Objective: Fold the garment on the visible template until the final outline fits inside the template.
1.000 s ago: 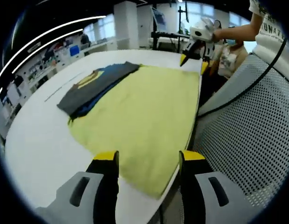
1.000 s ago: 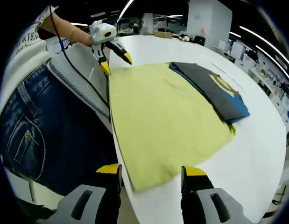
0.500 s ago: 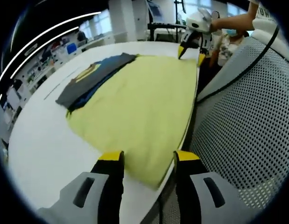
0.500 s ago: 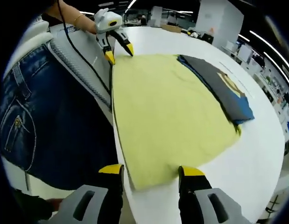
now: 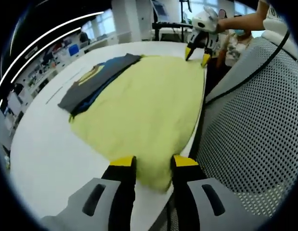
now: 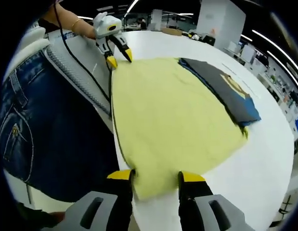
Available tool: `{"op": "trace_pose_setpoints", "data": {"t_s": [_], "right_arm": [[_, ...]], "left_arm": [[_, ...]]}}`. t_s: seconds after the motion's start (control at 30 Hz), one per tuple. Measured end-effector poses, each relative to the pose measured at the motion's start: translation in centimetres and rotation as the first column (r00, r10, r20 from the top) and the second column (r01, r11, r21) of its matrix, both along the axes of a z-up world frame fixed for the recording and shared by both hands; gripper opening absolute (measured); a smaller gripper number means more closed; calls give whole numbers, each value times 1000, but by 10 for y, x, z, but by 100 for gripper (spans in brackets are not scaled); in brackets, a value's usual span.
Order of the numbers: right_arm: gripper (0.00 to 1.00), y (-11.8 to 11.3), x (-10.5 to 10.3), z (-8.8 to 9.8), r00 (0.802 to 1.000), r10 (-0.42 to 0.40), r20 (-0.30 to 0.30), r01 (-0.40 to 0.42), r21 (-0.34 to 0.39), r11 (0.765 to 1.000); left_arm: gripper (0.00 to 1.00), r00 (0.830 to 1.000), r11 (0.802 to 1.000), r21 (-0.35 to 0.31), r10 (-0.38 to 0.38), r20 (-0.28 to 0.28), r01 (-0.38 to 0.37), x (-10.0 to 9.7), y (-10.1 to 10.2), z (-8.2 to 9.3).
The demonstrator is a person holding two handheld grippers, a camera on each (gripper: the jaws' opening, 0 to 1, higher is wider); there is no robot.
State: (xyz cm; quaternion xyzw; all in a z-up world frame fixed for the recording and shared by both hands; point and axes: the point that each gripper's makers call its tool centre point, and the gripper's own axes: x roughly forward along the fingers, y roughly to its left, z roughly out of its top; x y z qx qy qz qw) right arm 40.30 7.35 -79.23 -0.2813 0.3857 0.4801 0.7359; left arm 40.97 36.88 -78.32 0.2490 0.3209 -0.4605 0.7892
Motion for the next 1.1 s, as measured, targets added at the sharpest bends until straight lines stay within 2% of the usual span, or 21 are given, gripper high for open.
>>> {"op": "trace_pose_setpoints", "data": {"t_s": [0.03, 0.07, 0.1, 0.27, 0.47, 0.57, 0.67, 0.9, 1.1], "right_arm": [[18, 1, -2, 0, 1000, 2, -9, -2, 2, 1000], [12, 1, -3, -1, 1000, 1, -13, -1, 4, 1000], [11, 0, -1, -1, 1000, 5, 4, -5, -3, 1000], [3, -1, 3, -1, 1000, -10, 9, 10, -12, 1000], [0, -2, 3, 0, 1000, -7, 9, 7, -14, 1000], [0, -3, 4, 7, 1000, -15, 12, 15, -6, 1000], [0, -3, 4, 16, 1000, -26, 12, 26, 10, 1000], [0, -2, 5, 25, 999, -26, 34, 25, 14, 1000], [0, -1, 7, 37, 998, -45, 41, 44, 33, 998]], "left_arm": [[15, 999, 1000, -5, 23, -36, -23, -2, 0, -2], [12, 999, 1000, -3, 19, -34, -19, -1, 0, -2], [9, 999, 1000, -3, 16, -31, -16, -1, -1, -2], [4, 999, 999, -5, 37, -39, -37, 2, 2, -3], [2, 998, 999, 2, 47, -44, -47, 5, 2, 2], [1, 993, 994, -45, 95, -71, -98, 7, 1, 9], [1, 992, 992, -62, 109, -68, -113, 11, 7, 14], [1, 987, 984, -94, 149, -59, -154, 19, 6, 31], [1, 991, 991, -53, 123, -52, -126, 15, 7, 40]]}}
